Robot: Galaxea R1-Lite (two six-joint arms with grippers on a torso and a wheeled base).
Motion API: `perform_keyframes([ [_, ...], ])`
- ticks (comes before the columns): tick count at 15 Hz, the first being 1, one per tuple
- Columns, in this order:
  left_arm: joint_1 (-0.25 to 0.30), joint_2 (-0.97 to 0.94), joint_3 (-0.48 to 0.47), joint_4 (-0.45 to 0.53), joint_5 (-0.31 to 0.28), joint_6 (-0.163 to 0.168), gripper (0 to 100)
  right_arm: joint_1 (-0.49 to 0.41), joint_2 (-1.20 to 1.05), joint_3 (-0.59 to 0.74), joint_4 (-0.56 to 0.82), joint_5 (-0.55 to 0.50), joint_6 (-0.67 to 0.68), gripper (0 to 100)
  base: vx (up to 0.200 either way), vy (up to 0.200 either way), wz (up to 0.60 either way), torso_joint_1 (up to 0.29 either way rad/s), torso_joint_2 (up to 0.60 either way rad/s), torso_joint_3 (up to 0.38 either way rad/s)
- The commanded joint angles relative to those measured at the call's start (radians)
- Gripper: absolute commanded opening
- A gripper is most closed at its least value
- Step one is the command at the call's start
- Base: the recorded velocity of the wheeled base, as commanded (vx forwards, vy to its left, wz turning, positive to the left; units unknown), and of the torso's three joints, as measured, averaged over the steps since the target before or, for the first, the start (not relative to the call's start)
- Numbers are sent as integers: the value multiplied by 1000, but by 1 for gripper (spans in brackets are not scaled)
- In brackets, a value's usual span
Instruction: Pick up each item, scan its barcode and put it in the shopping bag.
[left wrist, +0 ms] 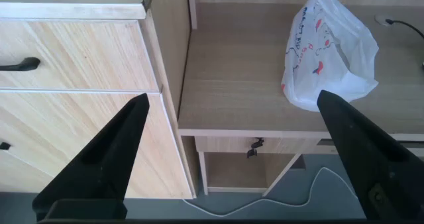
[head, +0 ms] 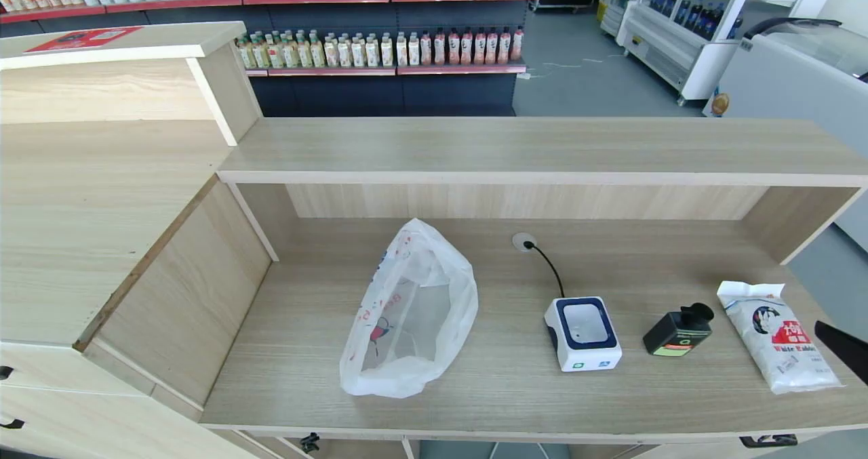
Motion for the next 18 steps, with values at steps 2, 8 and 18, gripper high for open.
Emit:
perform_keyframes([
  [2, 0, 0, 0, 0, 1, 0, 100, -72, 373, 89, -419, 55, -8, 100, 0, 0, 0, 0, 0, 0],
  [8, 0, 0, 0, 0, 0, 0, 100, -440, 764, 343, -976, 504, -287, 100, 0, 0, 0, 0, 0, 0],
  [18, 0, 0, 0, 2, 0, 0, 100, -551, 963, 296, -983, 524, -282, 100, 0, 0, 0, 0, 0, 0],
])
